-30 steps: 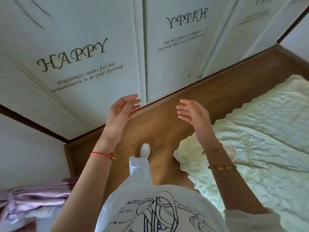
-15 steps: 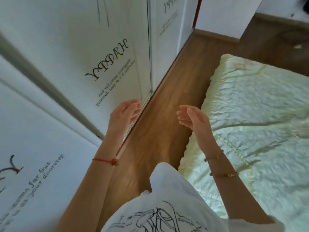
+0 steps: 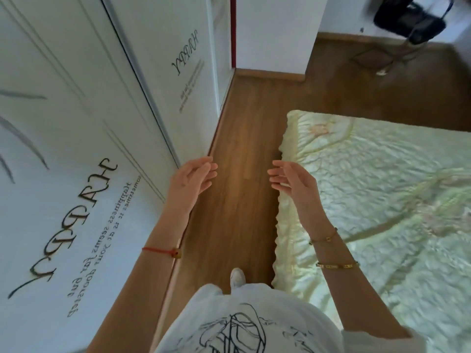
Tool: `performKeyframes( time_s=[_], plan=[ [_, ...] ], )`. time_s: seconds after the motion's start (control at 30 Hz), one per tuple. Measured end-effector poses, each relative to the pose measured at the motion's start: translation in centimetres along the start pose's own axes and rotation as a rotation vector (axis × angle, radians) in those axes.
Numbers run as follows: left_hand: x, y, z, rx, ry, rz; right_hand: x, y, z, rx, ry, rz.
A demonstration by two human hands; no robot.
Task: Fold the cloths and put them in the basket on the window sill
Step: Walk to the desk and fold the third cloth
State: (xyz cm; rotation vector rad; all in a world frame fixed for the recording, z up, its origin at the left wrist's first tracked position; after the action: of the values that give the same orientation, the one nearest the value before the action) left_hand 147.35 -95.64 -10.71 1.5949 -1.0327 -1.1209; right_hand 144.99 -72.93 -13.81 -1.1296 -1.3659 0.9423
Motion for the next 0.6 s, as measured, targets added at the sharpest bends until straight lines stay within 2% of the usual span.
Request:
performKeyframes(
  time_s=[0.37,0.6],
  plan=[
    [-6.9,1.6,27.4,0.038,-0.084,-0.047,-0.9,-2.3,26.2,0.007,0.066,0.024],
    [-13.0,6.1,47.9,0.017,-0.187,-0.036,-0.6,-6.0,45.4,0.021,0.155,0.049]
  ],
)
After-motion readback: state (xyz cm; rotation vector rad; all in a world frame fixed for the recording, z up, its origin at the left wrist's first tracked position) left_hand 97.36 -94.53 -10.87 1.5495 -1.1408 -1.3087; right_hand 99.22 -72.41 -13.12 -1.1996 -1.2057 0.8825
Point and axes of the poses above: each hand's wrist, its own z-axis towards the middle knuckle, its own x-axis out of the back of the hand, y = z × x, the point moved 2 cm from there along z, towards the middle knuckle, and after that the axes turned 13 degrees about -z, right-handed, at the moved point
